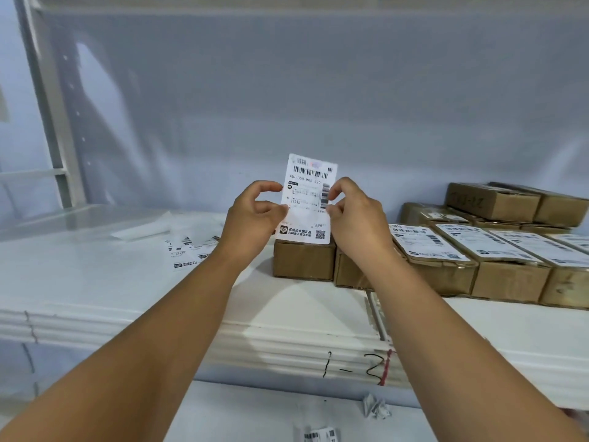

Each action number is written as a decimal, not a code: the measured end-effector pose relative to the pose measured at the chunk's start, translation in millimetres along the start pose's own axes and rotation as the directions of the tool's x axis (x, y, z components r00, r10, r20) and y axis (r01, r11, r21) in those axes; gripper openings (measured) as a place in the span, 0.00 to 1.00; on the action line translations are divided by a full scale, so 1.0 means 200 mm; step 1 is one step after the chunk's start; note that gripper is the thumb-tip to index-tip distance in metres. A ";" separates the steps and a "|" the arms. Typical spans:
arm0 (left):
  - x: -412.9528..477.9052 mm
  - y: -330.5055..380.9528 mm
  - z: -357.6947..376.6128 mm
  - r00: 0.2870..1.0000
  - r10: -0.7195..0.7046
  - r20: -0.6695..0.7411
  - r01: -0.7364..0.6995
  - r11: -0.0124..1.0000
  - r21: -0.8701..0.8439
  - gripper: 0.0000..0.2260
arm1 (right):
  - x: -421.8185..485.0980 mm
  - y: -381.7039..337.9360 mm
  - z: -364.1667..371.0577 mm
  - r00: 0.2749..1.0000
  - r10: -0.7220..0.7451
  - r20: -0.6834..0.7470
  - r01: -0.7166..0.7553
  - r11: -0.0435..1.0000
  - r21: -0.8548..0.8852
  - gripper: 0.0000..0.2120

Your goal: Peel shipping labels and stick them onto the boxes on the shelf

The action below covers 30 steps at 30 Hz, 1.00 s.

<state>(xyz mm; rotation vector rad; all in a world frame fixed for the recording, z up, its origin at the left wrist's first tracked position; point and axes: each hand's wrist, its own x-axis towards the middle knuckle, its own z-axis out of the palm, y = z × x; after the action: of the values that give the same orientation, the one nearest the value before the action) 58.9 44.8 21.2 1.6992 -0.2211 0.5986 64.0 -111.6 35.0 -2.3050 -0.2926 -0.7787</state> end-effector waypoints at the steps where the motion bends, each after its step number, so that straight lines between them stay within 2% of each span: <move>1: 0.00 0.00 0.00 1.000 -0.001 -0.002 0.001 1.000 -0.005 0.10 | 0.00 0.00 0.00 1.000 0.002 -0.007 -0.002 0.999 0.032 0.04; 9: -0.02 0.00 0.00 0.998 0.013 0.062 -0.015 1.000 0.028 0.12 | 0.03 0.02 -0.01 1.000 0.027 0.001 -0.027 0.994 0.108 0.09; 16: -0.02 0.00 0.00 0.998 0.015 0.068 -0.019 0.998 0.063 0.12 | 0.03 0.03 -0.01 0.998 0.048 0.048 -0.052 0.995 0.085 0.07; 23: -0.02 0.00 0.00 0.998 -0.005 0.061 0.003 0.999 0.034 0.12 | 0.04 0.03 -0.01 0.992 0.108 0.065 -0.116 0.981 0.154 0.07; 30: -0.03 0.00 0.00 0.996 0.047 0.073 -0.055 0.992 0.116 0.12 | 0.04 0.03 0.00 0.996 0.061 0.072 -0.069 0.992 0.105 0.06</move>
<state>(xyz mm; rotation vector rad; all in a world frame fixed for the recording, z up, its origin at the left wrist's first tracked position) 54.2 43.7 17.8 1.8348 -0.2846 0.6004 71.9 -117.0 36.7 -2.2315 -0.2818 -0.6372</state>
